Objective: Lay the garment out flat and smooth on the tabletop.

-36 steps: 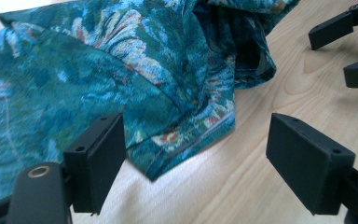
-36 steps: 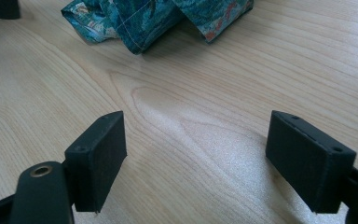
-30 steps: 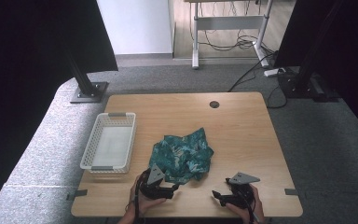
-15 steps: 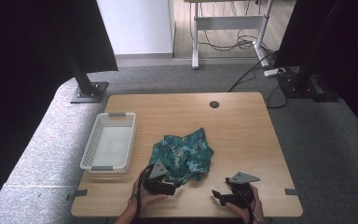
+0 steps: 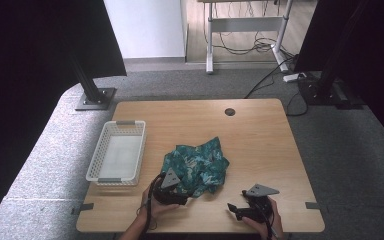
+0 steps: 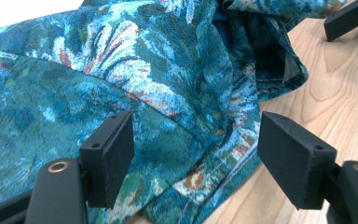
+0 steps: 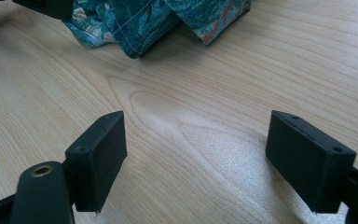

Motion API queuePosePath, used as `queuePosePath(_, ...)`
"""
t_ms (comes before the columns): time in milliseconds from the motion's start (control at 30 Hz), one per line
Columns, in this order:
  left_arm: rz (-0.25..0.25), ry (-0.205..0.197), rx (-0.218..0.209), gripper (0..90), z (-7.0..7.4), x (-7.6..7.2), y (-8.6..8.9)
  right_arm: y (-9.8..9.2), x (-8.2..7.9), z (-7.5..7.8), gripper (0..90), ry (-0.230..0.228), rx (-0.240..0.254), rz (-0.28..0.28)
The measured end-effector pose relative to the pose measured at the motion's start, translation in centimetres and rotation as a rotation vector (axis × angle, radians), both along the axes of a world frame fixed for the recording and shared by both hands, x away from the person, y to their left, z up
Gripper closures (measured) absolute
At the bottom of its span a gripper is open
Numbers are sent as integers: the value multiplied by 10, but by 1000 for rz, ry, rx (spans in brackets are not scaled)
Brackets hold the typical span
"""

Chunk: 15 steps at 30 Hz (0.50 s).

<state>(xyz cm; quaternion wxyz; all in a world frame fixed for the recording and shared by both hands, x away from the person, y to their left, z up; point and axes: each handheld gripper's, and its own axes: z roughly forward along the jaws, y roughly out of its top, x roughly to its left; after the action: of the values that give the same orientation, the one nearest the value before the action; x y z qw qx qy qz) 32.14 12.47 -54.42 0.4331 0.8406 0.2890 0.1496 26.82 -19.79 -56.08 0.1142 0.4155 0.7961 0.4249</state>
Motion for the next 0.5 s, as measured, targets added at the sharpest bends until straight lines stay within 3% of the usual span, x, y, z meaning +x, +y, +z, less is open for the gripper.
queuePosePath(500, 34, -22, 7, 280, 2, 3, -17, 1, 0, 0, 200, -1, -4, -2)
